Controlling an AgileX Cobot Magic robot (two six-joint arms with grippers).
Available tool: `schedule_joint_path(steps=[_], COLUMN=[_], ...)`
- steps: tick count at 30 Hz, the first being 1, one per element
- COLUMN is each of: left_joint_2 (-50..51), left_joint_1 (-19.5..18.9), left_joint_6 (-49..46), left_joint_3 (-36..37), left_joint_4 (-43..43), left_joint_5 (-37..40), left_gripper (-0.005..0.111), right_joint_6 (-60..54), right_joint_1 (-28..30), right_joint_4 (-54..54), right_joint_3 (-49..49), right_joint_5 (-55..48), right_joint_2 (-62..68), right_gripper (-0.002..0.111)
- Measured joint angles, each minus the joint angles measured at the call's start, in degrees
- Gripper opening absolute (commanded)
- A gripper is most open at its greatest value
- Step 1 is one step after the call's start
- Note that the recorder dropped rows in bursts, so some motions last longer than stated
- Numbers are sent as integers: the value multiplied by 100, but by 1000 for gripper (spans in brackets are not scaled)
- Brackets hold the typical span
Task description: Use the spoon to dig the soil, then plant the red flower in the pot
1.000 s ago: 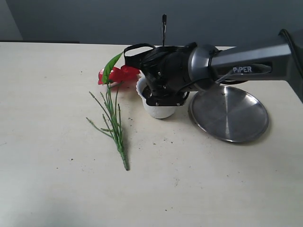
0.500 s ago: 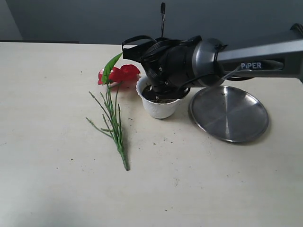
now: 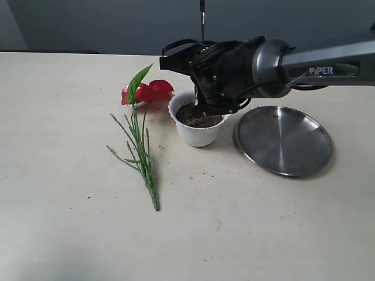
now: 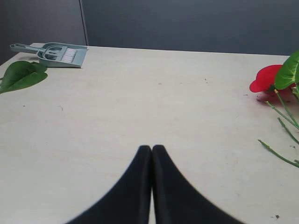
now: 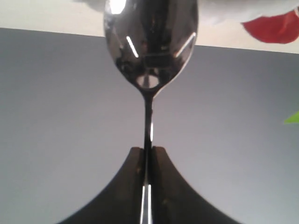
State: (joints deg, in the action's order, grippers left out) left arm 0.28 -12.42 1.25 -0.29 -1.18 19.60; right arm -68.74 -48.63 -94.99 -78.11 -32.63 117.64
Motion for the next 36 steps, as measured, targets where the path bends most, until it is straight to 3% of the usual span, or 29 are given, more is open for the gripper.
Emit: schedule_joint_path(steps=[36], left_joint_2=[0], left_joint_1=[0], left_joint_6=[0], left_joint_3=[0], left_joint_4=[0], left_joint_5=[0], left_gripper=[0], right_joint_6=[170], right_joint_1=[-25], right_joint_4=[117], right_joint_3=[0], right_joint_5=[132], right_joint_2=[365], right_gripper=[-1])
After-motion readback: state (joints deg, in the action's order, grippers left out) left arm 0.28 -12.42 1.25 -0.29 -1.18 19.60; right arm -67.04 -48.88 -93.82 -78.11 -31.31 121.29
